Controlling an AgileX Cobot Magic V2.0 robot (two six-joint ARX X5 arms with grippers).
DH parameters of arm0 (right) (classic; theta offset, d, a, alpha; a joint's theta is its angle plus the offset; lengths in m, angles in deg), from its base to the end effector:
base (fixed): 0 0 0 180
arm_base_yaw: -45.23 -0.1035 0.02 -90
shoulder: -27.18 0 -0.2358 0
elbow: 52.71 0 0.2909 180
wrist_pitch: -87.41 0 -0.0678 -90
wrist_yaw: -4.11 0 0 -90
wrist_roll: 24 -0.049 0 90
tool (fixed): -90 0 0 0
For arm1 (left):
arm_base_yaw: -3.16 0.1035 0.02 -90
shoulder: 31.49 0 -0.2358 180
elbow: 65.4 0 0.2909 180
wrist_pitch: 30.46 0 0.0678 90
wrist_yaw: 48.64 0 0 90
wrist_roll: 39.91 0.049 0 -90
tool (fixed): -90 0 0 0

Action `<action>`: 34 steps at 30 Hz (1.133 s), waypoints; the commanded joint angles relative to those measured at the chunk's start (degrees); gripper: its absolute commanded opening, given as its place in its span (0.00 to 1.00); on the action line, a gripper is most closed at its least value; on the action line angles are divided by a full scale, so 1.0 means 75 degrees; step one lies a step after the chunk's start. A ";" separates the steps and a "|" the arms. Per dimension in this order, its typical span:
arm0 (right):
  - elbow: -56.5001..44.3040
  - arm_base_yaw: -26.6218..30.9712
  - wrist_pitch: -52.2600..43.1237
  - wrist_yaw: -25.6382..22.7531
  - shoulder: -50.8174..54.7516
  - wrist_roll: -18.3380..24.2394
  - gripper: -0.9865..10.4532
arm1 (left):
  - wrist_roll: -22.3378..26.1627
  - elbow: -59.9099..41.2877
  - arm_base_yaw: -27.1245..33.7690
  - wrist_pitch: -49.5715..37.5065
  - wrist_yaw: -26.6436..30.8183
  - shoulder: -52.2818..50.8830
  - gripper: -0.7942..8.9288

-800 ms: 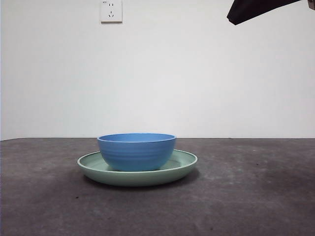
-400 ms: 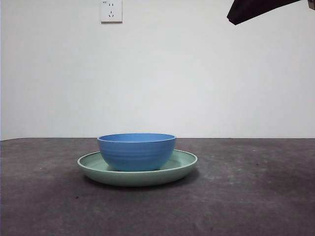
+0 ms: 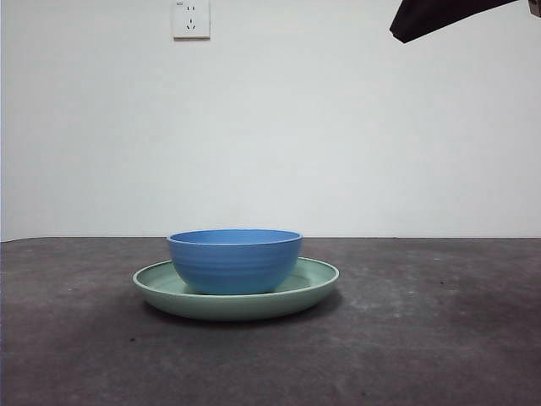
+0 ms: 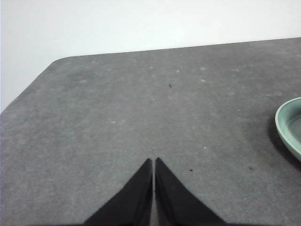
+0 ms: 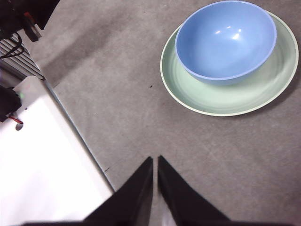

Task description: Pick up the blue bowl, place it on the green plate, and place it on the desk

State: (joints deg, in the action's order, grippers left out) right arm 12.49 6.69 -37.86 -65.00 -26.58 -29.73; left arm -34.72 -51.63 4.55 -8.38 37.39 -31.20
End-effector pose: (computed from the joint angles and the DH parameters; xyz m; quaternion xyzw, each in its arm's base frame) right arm 0.1834 0.1684 0.2735 -0.0162 0.3871 0.4419 0.8091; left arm 0.1825 0.0010 0.1551 0.0416 0.0738 -0.0258 0.9961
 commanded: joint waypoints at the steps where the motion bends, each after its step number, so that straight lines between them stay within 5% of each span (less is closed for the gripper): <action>1: 0.0047 0.0219 -0.0306 -0.0248 0.0038 0.0458 0.10 | -0.0038 -0.0152 0.0020 0.0073 0.0017 -0.0017 0.09; 8: -0.0522 0.1734 -0.2226 -0.0393 0.1032 0.0152 0.10 | -0.0038 -0.0152 0.0020 0.0076 0.0017 -0.0017 0.09; 19: -0.3351 0.4774 -0.4438 -0.0796 0.4068 0.0140 0.10 | -0.0038 -0.0149 0.0020 0.0076 0.0017 -0.0017 0.09; 34: -0.6027 0.5557 -0.5406 -0.2567 0.6779 0.0041 0.10 | -0.0038 -0.0149 0.0020 0.0076 0.0017 -0.0017 0.09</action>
State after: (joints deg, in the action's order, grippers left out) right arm -32.14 48.30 -77.90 -83.82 23.98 -28.75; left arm -34.72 -51.63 4.55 -8.38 37.39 -31.20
